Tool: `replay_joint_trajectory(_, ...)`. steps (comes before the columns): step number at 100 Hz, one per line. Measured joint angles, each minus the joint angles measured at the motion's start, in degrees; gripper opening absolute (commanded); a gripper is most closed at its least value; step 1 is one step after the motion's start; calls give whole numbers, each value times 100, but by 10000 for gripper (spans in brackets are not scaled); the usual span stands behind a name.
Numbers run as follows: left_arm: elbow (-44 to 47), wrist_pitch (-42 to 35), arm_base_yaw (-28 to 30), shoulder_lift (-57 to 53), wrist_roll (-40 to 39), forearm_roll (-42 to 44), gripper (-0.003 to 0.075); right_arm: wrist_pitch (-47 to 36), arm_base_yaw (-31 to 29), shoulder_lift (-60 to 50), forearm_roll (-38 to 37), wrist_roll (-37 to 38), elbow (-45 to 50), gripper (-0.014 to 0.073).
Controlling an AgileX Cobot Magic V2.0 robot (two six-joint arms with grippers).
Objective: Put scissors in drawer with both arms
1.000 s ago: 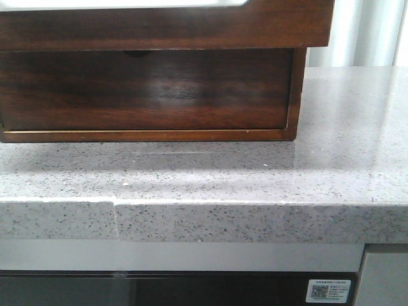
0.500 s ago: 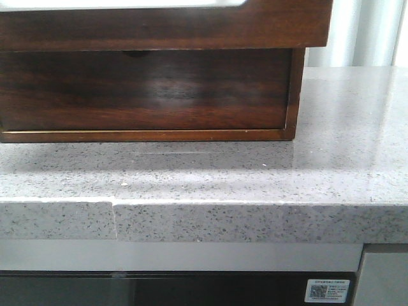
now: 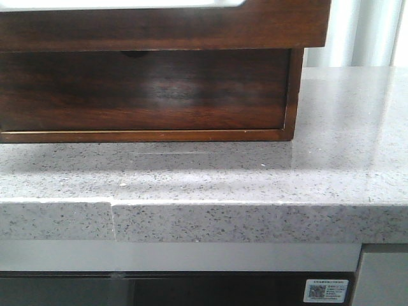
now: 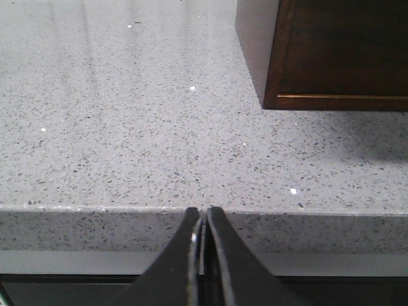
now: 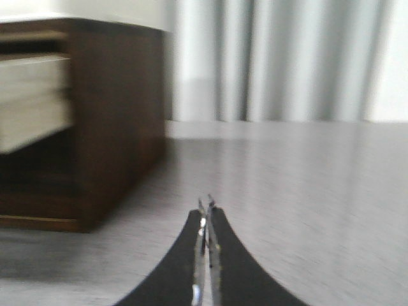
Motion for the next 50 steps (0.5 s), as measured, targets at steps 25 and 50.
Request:
replay_joint_trajectory(25, 0, 0, 0, 0, 0, 0, -19, 1260, -1224, -49, -49, 100, 0, -51)
replay_joint_trajectory(50, 0, 0, 0, 0, 0, 0, -19, 1978, -1248, -49, -71, 50, 0, -51)
